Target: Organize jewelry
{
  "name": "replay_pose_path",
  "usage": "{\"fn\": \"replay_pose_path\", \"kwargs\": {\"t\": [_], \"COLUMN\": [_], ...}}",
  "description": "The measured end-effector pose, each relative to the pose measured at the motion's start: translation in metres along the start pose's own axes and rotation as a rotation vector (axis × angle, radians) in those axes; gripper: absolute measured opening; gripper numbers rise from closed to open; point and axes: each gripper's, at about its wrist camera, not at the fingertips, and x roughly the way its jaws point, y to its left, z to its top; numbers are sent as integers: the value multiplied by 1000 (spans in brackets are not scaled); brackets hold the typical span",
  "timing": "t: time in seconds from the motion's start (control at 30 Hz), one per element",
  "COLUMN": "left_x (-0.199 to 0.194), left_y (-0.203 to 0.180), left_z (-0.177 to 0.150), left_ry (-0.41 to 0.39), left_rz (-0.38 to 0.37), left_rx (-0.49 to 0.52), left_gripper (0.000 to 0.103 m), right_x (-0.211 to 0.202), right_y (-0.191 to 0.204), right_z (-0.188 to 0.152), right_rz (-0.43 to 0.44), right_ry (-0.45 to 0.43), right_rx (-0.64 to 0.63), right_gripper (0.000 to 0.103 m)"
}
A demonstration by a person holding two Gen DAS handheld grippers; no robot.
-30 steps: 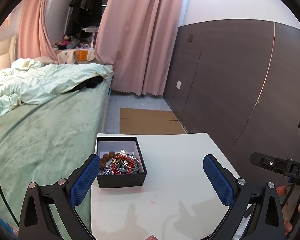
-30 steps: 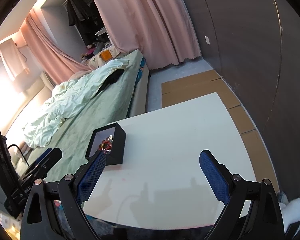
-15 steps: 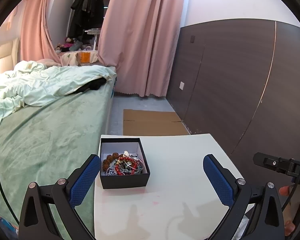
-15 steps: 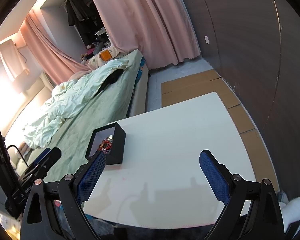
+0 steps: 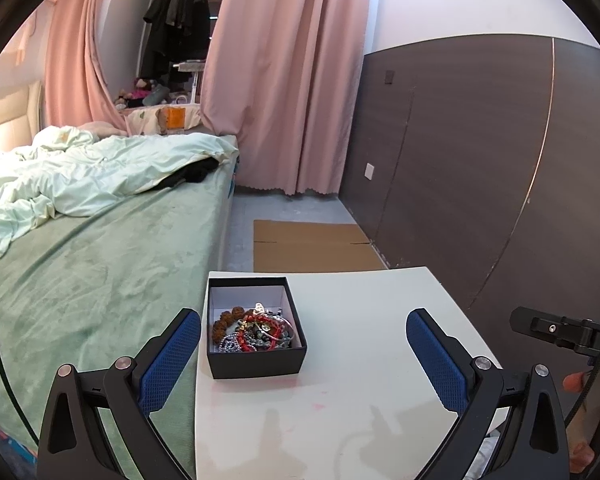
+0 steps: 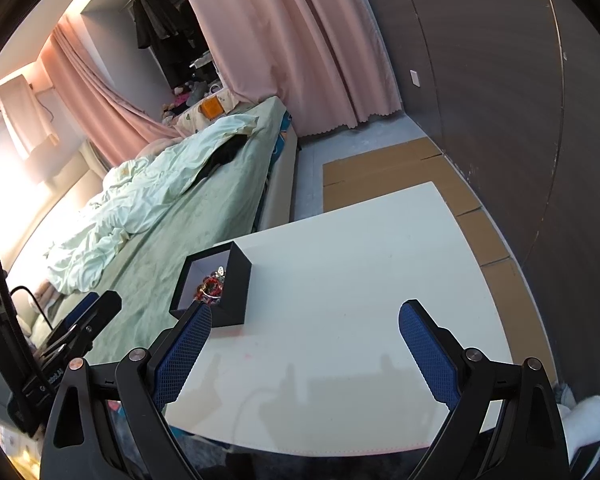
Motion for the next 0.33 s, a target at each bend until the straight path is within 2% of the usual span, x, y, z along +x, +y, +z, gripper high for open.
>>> {"fn": "replay_pose_path", "kwargs": {"t": [0.17,0.33], "left_x": [-6,-4], "left_y": [-3,-3], "left_z": [0,0], "left_ry": [-22,-11], "left_rz": [10,12], "left_rx": [20,26], "left_gripper": [102,102], "right_x": [0,1], "right_y": [0,0], "right_z": [1,-1], "right_rz": [0,-4], "right_ry": [1,10], "right_rx": [1,-2], "right_gripper": [95,95]}}
